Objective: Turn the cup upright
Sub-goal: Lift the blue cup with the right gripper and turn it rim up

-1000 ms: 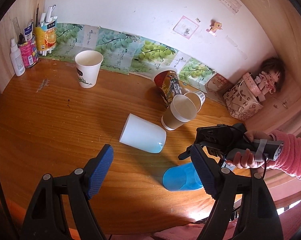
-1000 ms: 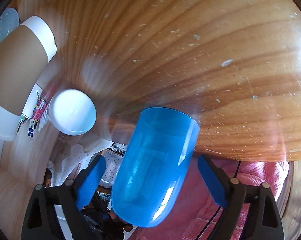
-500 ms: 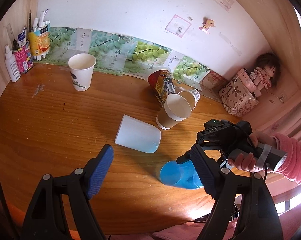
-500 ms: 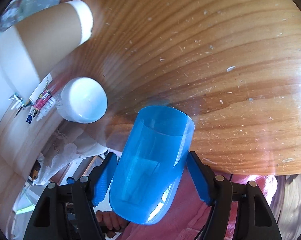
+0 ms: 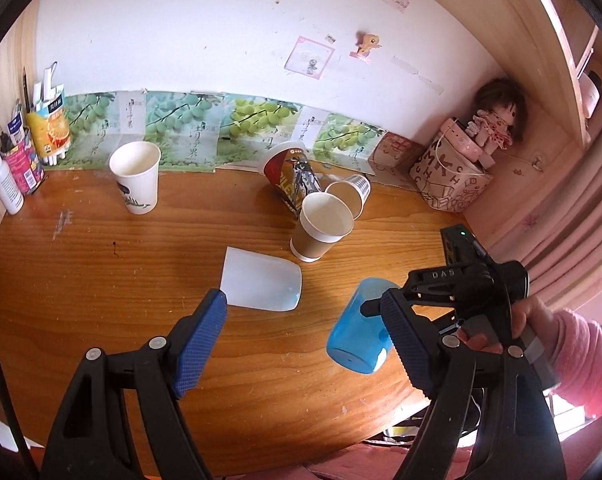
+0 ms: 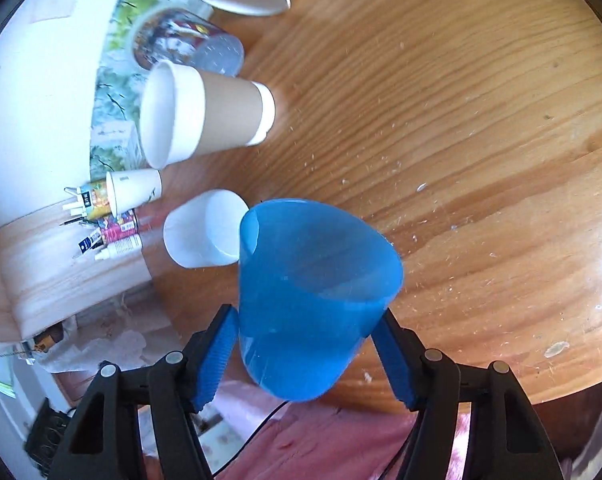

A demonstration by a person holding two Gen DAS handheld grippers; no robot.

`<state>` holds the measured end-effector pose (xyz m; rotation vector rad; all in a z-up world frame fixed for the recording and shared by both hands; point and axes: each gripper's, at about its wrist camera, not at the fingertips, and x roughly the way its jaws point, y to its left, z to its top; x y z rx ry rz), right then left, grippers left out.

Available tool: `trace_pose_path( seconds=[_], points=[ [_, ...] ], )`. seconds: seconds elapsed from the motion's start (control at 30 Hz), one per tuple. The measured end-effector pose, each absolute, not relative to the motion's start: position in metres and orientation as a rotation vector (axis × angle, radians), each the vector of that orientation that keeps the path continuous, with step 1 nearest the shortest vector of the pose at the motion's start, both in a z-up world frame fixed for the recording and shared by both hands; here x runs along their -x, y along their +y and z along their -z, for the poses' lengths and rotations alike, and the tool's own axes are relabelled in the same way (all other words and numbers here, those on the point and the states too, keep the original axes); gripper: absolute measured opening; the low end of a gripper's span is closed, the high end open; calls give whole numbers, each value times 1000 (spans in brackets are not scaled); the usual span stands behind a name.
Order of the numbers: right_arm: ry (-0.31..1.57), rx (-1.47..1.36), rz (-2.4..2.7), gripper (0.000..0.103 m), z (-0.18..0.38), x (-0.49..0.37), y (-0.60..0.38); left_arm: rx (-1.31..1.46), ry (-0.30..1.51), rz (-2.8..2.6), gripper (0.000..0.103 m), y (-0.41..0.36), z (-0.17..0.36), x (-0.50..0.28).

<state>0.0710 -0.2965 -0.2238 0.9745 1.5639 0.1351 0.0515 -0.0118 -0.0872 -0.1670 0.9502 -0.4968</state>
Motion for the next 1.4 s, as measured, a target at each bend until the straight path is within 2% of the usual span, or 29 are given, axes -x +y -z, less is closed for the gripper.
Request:
trace_pose_path(
  seconds=[0.27, 0.57, 0.97, 1.4],
  points=[
    [1314, -759, -37, 68, 205, -51, -296, 139, 926, 525, 82, -4, 80, -56],
    [1100, -338, 41, 68, 175, -34, -255, 107, 922, 554, 82, 0, 78, -61],
    [920, -26, 115, 68, 182, -10, -213, 66, 925, 560, 82, 8, 78, -61],
    [842, 60, 132, 68, 205, 3, -199, 39, 939, 544, 82, 21, 80, -62]
  ],
)
